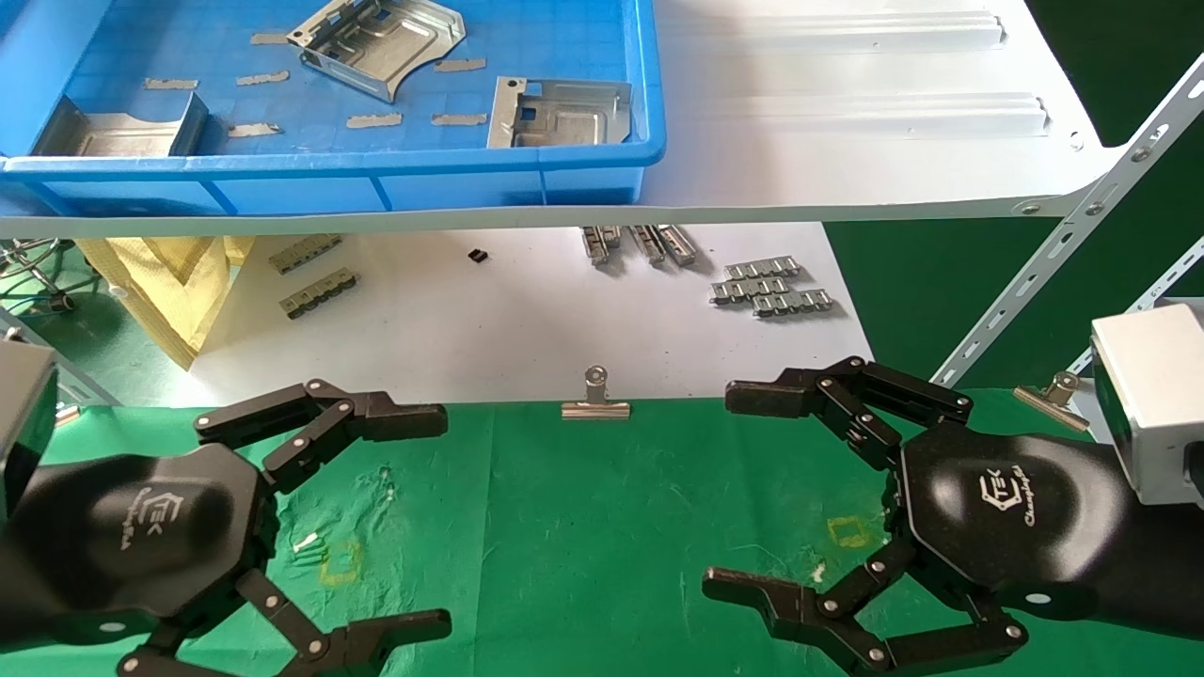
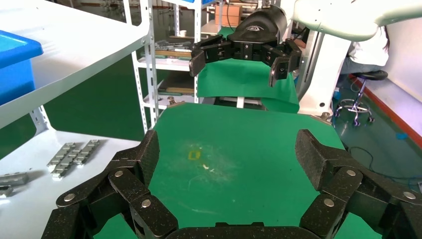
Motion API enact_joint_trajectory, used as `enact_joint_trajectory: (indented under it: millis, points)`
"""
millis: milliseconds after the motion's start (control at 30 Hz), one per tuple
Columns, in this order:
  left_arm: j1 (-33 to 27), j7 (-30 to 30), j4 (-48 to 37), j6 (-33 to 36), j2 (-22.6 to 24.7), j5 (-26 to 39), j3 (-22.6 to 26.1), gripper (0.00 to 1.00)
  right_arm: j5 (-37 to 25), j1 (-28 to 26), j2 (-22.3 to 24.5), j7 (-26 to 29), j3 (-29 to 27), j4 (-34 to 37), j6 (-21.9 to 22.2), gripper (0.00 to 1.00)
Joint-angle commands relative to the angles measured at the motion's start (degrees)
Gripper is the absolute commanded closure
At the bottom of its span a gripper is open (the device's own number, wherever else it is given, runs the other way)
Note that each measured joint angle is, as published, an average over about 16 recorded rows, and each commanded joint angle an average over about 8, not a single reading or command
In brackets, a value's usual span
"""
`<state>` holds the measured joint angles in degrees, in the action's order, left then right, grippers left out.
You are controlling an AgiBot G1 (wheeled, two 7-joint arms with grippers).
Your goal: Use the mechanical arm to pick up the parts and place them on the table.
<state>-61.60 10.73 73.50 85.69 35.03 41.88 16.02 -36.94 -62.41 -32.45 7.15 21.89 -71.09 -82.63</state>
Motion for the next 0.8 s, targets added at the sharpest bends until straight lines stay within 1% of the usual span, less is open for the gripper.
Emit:
enact_joint_trajectory:
  millis: [33,267,300,800]
  points:
    - [0.00,0.00,0.00,0.00,0.00,0.00,0.00,0.00,0.00,0.00,0.00,0.00,0.00,0.00,0.00,0.07]
    - [0.00,0.00,0.00,0.00,0.00,0.00,0.00,0.00,0.00,0.00,0.00,0.00,0.00,0.00,0.00,0.95]
    - [0.00,0.00,0.00,0.00,0.00,0.00,0.00,0.00,0.00,0.00,0.00,0.00,0.00,0.00,0.00,1.00]
    - [0.00,0.00,0.00,0.00,0.00,0.00,0.00,0.00,0.00,0.00,0.00,0.00,0.00,0.00,0.00,1.00]
